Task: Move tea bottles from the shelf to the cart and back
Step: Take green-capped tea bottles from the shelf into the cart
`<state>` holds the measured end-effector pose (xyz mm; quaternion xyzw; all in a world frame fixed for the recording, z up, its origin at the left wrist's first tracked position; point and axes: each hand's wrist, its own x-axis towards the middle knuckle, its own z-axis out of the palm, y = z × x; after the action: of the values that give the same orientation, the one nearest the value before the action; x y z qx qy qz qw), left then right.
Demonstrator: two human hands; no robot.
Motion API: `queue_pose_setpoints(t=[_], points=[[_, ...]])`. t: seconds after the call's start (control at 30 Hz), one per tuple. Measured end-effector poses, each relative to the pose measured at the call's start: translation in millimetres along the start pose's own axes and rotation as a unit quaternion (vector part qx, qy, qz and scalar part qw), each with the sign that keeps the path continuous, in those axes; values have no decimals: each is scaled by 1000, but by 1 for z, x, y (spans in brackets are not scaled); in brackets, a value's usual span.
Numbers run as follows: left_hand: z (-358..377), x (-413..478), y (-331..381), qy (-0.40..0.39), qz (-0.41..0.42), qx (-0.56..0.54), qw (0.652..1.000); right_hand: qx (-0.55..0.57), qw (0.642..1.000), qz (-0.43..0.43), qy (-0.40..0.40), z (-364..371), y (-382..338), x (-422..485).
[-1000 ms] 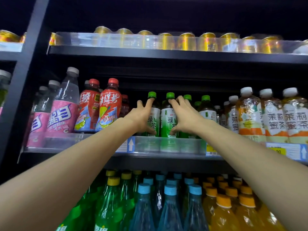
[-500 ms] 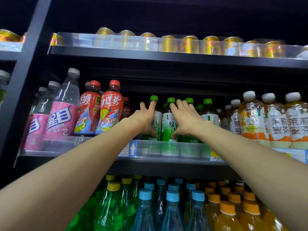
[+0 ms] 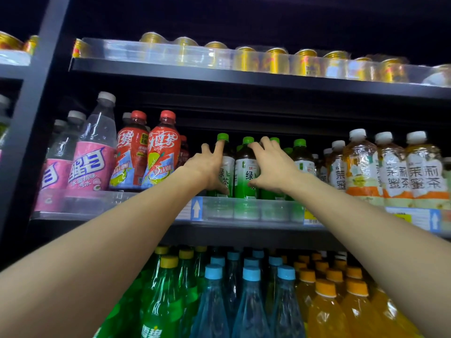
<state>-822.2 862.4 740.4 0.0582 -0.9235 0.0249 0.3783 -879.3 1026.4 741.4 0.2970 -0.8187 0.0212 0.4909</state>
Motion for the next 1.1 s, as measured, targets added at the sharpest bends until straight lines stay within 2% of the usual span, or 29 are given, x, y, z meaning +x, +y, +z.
queue_pose_setpoints(t=[0.13,0.33,0.8,1.1], points=[[-6,-7,-7,56,32,47,997,-15,999,11,28,-13,6,-12],[-10,-19,-4,119,106,90,983,-20,998,44,25,-38,16,-35],[-49,-59,27,102,97,122,982,-14,998,58,15,-80,24,-75],[-66,-100,53,71,38,166,983,36,999,40,1,-96,22,-102]])
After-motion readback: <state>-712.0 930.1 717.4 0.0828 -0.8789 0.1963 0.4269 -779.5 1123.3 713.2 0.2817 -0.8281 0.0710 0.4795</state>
